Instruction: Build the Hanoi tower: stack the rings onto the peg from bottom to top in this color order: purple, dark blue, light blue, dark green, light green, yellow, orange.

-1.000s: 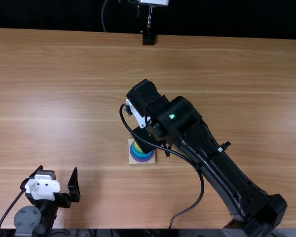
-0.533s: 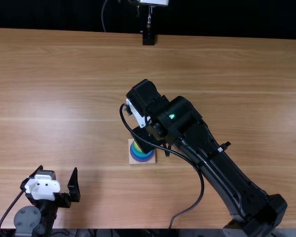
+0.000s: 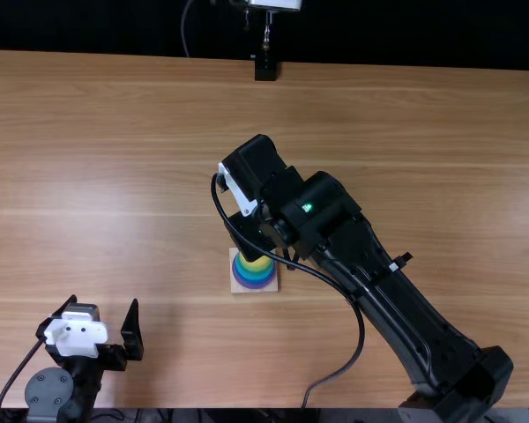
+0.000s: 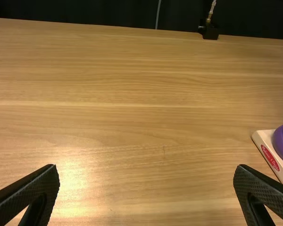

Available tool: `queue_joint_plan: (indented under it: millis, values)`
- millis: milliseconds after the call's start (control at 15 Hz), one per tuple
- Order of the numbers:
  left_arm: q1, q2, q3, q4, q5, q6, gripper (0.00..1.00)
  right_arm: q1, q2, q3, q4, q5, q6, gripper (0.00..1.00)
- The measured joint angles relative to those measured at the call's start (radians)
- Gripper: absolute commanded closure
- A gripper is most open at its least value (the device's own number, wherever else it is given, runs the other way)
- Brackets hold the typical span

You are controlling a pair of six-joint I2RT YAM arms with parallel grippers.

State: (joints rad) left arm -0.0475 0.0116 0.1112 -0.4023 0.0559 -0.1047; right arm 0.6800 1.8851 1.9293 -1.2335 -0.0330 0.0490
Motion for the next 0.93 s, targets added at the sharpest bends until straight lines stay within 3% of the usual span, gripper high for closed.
queue_joint_plan:
  millis: [933]
  values:
    - [0.000,0.000,0.000,0.000,0.000,0.000,0.00,0.000,0.000,0.000,-0.072,0.000,-0.013,1.00]
